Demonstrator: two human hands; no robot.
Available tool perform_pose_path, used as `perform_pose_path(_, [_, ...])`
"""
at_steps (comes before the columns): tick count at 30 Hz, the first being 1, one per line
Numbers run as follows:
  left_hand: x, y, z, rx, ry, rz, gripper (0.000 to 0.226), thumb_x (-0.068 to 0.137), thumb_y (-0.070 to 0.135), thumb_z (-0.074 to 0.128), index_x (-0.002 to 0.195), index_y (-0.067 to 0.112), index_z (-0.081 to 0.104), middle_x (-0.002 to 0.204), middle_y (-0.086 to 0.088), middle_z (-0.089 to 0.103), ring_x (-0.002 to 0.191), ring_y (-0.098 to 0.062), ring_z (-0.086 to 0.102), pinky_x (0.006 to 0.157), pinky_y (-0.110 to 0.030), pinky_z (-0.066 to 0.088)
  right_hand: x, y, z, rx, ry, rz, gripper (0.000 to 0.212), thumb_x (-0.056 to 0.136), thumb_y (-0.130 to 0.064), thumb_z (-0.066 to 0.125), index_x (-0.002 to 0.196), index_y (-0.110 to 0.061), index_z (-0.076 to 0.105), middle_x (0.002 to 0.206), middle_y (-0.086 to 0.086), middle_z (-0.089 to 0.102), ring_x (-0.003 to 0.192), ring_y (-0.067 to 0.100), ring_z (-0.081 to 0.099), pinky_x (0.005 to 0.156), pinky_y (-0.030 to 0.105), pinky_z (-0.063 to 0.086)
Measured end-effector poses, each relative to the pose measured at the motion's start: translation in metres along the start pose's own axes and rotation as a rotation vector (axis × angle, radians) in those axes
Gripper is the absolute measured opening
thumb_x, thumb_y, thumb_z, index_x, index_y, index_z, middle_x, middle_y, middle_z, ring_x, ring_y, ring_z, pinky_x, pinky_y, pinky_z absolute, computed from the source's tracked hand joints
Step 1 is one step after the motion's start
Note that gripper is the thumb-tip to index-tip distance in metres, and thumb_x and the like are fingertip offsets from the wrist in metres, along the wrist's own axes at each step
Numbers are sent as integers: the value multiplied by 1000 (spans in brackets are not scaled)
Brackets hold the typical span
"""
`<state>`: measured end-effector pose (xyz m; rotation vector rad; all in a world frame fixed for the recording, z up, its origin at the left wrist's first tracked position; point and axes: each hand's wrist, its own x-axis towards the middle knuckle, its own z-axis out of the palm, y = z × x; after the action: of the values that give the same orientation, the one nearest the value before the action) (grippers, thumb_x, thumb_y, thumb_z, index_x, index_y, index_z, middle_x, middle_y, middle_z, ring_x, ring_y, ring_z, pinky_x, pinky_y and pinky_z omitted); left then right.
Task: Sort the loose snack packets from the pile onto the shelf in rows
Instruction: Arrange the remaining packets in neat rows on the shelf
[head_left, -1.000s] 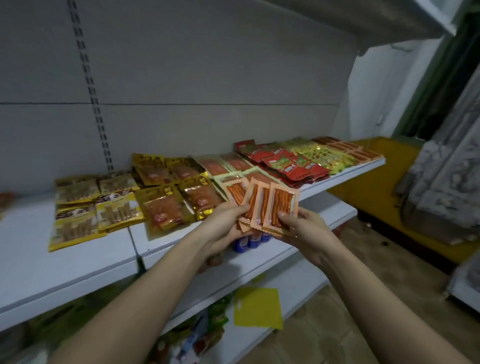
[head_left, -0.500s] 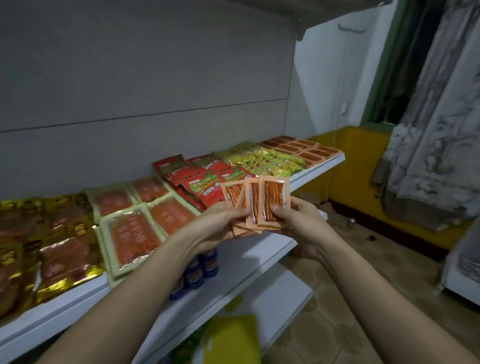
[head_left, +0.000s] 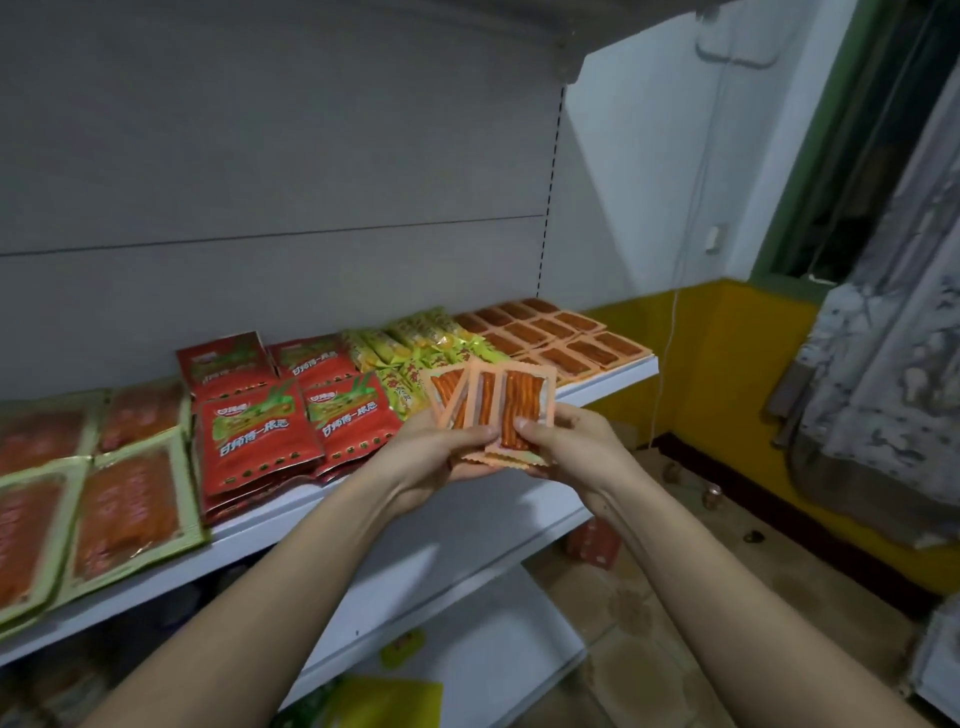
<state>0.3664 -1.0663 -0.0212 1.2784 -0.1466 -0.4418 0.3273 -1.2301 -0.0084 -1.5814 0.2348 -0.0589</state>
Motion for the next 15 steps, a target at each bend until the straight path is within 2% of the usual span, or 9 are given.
perform_pose_path(3, [34, 5, 9, -9, 51, 39, 40, 87, -6, 67, 125, 8, 63, 109, -11, 76, 91, -23, 75, 74, -36, 63, 39, -6, -19, -5, 3, -49, 15, 91, -11, 70, 105, -12, 72, 97, 5, 76, 80, 14, 72, 57, 20, 53])
perform_pose_path(7, [88, 17, 14, -122, 141, 85, 27, 89, -9, 63, 109, 10, 66, 92, -6, 78, 79, -20, 76, 61, -31, 62, 103, -15, -53, 72, 63, -49, 15, 91, -7, 68, 105, -12, 70, 98, 6, 75, 85, 19, 70, 56, 23, 51])
perform_pose_path(9, [118, 27, 11, -178, 193, 109, 24, 89, -9, 64, 103, 10, 67, 90, -6, 77, 79, -21, 76, 60, -32, 63, 133, -21, -73, 79, 92, -10, 15, 94, -10, 65, 109, -11, 68, 103, 8, 75, 89, 21, 72, 58, 25, 54])
perform_pose_path(11, [147, 37, 9, -231, 252, 131, 22, 89, -9, 64, 99, 11, 68, 89, -7, 77, 77, -19, 76, 62, -33, 63, 161, -27, -91, 19, 102, 52, 15, 99, -17, 59, 109, -10, 67, 101, 9, 75, 86, 18, 72, 59, 26, 55])
perform_pose_path(15, [191, 51, 10, -265, 305, 186, 21, 91, -8, 63, 100, 10, 67, 81, -5, 77, 71, -17, 75, 58, -30, 62, 216, -35, -115, -230, 72, 47, 20, 100, -27, 57, 101, -11, 70, 91, 7, 77, 81, 19, 75, 79, 37, 59])
